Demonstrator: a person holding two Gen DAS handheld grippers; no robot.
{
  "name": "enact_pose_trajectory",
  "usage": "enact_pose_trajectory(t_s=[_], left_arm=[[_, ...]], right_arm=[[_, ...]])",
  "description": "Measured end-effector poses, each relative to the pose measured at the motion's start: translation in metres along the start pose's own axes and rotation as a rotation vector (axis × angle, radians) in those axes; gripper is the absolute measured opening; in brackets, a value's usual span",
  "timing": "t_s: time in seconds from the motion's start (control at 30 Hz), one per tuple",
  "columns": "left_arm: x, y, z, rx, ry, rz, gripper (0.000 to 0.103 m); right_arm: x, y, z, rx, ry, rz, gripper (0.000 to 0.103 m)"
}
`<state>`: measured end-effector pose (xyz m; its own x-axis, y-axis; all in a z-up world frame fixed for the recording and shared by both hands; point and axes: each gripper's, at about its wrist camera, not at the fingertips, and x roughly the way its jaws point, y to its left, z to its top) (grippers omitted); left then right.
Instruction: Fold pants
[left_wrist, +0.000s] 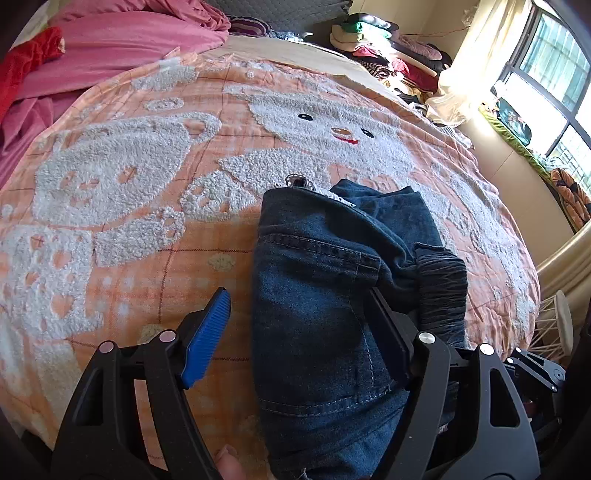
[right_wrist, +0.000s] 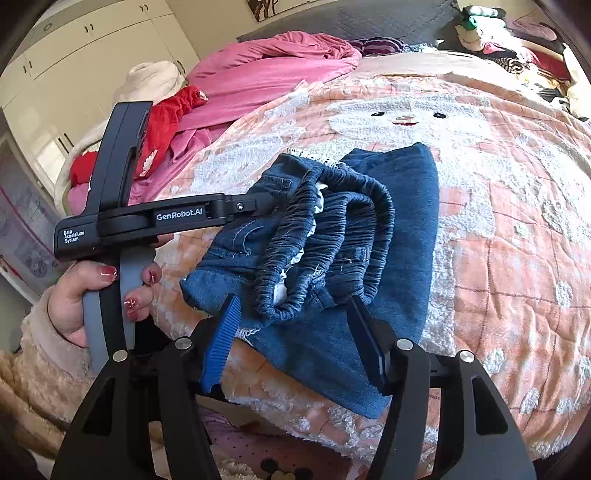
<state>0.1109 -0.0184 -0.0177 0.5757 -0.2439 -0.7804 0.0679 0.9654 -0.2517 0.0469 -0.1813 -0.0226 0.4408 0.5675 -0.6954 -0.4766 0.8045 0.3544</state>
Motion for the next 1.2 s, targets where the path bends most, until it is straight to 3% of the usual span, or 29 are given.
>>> enact_pose_trajectory(t_s=[0.17, 0.47, 0.53, 0.8, 1.2], left_arm=[[-0.011, -0.001, -0.001, -0.003, -0.016, -0.010, 0.067], [-0.038, 0.000, -0.002, -0.005, -0.057, -0.017, 0.067], [-0.045, 0.002, -0.002, -0.009, -0.069, -0.016, 0.067], [-0.065, 0.012, -0.007, -0.011, -0.103, 0.023, 0.073], [-0.053, 0.022, -0.018, -0.042, -0.067, 0.015, 0.078]], right_arm=[[-0.012, -0.006, -0.002, 0.017, -0.027, -0.027, 0.070], [-0.029, -0.009, 0.009, 0.012, -0.077, -0.061, 0.076], [-0.034, -0.009, 0.010, 0.006, -0.094, -0.079, 0.082], [-0.044, -0.016, 0.018, 0.011, -0.128, -0.138, 0.082], [-0.032, -0.040, 0.028, 0.037, -0.107, -0.262, 0.082]])
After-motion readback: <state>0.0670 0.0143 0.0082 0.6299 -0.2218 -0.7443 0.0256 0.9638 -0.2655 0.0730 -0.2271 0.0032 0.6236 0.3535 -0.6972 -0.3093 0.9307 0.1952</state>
